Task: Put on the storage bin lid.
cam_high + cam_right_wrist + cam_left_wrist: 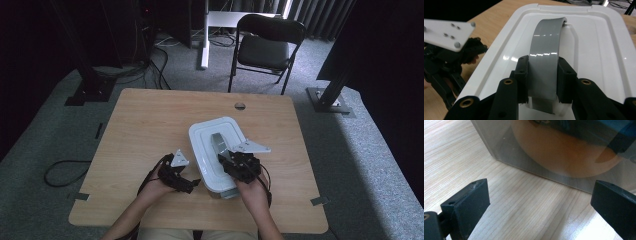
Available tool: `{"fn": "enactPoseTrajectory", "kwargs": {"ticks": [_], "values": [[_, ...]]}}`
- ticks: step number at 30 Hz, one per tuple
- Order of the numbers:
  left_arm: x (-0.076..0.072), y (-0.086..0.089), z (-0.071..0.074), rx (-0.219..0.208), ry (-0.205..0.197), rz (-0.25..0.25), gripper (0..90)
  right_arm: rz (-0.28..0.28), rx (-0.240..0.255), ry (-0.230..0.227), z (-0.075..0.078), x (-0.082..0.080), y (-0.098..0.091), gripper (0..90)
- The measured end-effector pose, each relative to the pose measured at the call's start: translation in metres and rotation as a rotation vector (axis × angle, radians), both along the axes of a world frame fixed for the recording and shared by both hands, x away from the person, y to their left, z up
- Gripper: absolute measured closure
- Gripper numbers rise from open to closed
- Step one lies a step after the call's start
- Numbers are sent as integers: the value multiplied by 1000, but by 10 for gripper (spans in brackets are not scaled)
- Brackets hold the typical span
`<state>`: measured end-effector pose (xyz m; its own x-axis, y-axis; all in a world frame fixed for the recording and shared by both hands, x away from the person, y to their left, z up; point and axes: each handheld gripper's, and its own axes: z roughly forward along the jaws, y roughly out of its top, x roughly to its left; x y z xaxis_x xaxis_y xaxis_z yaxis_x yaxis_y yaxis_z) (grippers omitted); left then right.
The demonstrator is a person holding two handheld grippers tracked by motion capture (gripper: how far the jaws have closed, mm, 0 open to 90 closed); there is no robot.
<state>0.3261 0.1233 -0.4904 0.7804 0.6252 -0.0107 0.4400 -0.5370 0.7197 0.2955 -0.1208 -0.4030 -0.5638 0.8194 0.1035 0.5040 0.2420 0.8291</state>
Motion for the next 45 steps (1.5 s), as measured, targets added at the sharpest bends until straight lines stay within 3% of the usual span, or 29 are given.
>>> {"fn": "enactPoseTrajectory", "kwargs": {"ticks": [4,7,13,16,26,28,30,34,36,40,45], "values": [[0,1,0,0,1,0,27,-6,-4,-3,0,0,1,672],[0,1,0,0,2,0,27,14,24,-8,1,-1,-1,529],[0,3,1,1,-2,4,27,-2,28,-59,7,-4,-6,421],[0,3,0,4,0,4,27,-8,27,-70,8,-3,-14,378],[1,2,-1,2,3,9,27,-105,30,-117,10,2,-52,258],[1,2,0,2,2,8,27,-118,46,-148,10,2,-60,216],[1,2,0,0,3,8,27,-122,47,-137,10,4,-68,126],[1,1,-1,1,6,8,27,-149,60,-146,10,7,-81,129],[1,2,-1,1,5,9,27,-176,57,-180,8,8,-87,129],[1,2,-1,0,2,12,27,-203,51,-203,3,14,-101,123],[1,4,-1,-5,3,23,27,-267,4,-201,-8,22,-119,121]]}}
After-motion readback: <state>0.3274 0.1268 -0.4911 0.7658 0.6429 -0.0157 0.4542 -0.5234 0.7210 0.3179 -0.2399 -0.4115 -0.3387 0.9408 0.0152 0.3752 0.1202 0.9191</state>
